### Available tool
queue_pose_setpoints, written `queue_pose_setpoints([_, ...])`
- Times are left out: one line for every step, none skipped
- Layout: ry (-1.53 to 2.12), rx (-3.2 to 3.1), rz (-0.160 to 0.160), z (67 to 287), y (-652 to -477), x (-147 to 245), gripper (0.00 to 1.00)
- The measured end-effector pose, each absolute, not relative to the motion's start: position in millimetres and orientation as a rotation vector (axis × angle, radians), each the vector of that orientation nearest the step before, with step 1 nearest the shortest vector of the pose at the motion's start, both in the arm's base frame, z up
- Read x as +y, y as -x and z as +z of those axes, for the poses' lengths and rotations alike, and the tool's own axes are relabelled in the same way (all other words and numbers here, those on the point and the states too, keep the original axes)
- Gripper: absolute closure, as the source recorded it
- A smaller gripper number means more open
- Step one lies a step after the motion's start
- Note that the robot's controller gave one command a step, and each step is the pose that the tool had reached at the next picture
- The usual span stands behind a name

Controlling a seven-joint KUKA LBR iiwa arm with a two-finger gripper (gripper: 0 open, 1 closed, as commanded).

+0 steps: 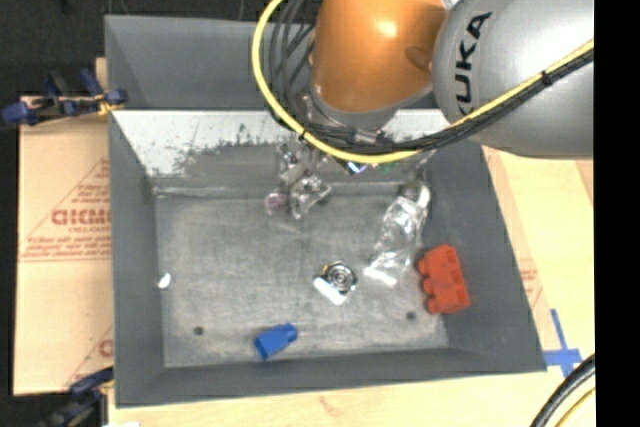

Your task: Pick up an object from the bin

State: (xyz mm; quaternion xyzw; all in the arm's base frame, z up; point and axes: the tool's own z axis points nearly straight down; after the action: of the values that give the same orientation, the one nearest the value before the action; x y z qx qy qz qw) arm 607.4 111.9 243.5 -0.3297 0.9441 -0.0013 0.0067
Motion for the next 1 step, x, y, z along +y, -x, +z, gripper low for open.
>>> queue_pose_setpoints([1.033,2.962,0.002,238.5,-605.5,112.5,0.0])
